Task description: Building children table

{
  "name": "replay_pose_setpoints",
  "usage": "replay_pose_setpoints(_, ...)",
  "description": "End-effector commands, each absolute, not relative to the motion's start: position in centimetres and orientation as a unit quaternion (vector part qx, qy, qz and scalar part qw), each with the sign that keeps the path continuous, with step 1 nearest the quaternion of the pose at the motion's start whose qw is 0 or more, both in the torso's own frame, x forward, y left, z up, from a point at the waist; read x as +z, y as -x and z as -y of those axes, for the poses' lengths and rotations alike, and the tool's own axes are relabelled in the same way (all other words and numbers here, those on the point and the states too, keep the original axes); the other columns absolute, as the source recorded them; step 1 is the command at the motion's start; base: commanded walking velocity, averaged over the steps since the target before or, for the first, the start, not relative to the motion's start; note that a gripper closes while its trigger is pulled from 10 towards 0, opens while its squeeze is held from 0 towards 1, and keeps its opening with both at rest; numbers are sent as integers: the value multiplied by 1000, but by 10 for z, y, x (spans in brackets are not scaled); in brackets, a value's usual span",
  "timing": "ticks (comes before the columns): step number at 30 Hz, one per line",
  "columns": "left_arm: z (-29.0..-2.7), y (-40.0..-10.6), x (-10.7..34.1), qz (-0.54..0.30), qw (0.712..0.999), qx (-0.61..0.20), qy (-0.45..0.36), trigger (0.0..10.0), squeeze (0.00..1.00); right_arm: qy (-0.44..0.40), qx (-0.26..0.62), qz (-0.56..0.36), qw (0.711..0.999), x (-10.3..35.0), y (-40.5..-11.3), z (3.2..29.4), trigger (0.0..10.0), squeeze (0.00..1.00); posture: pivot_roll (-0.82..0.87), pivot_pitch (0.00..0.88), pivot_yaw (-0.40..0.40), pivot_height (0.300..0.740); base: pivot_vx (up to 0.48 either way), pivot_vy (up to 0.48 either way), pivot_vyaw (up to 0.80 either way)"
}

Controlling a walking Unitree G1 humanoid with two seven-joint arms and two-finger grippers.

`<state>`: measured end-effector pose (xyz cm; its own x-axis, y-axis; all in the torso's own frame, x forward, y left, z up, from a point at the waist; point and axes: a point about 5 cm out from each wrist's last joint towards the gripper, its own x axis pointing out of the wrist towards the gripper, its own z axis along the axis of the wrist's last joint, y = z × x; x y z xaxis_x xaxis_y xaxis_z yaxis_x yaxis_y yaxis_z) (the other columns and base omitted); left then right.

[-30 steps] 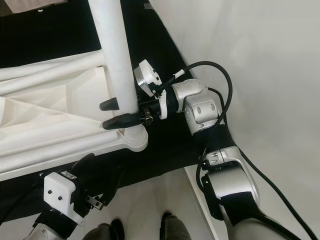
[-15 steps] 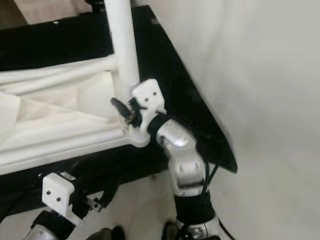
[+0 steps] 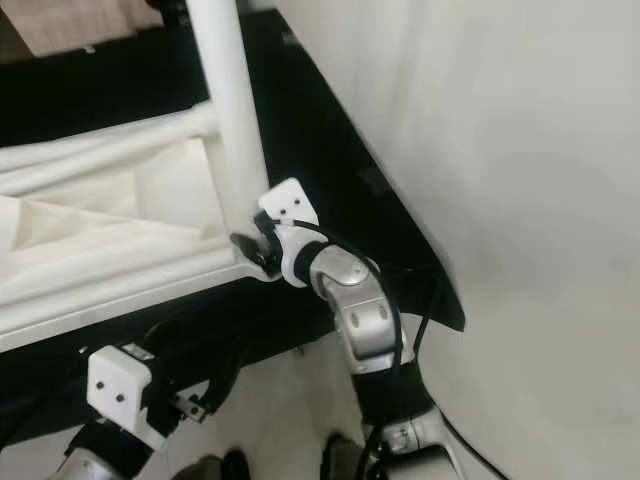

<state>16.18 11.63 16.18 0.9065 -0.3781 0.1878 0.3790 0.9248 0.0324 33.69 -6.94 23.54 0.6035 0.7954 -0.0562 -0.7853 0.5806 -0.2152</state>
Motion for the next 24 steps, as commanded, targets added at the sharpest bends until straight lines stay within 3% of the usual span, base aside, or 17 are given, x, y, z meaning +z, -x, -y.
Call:
replay_pose_setpoints(1,-117,-160,157,84,978,-192,0,10000,0,121,577,77,804,254,-326,69,10000,1000,5,271,17,740,0,0,0)
replay_pose_setpoints(2,-117,-160,157,84,978,-192,0,10000,0,121,577,77,804,254,-326,69,10000,1000,5,271,17,740,0,0,0)
replay_pose_setpoints(3,-117,-159,157,84,978,-193,1,10000,0,148,619,78,767,256,-325,73,10000,43,7,271,17,740,0,0,0)
replay_pose_setpoints(5,-117,-159,157,84,977,-194,1,10000,0,167,625,73,759,255,-327,75,10000,43,7,271,17,740,0,0,0)
replay_pose_setpoints(6,-117,-159,157,84,977,-194,1,10000,0,178,638,67,746,255,-329,77,10000,0,10,273,17,740,0,0,0)
replay_pose_setpoints(10,-117,-159,158,85,978,-193,1,10000,0,199,683,50,701,260,-335,81,10000,0,17,275,17,740,0,0,0)
replay_pose_setpoints(16,-117,-157,157,83,978,-193,-1,10000,0,216,690,66,688,279,-353,76,9529,0,27,276,21,740,0,0,0)
replay_pose_setpoints(17,-117,-157,158,82,978,-193,-1,10000,0,214,697,65,681,279,-352,76,0,0,24,279,25,740,0,0,0)
replay_pose_setpoints(20,-117,-157,157,82,978,-193,-1,10000,0,218,720,59,656,278,-350,77,0,0,14,277,24,740,0,0,0)
replay_pose_setpoints(24,-117,-158,156,82,978,-193,0,10000,0,213,730,57,647,277,-349,78,0,0,-9,273,22,740,0,0,0)
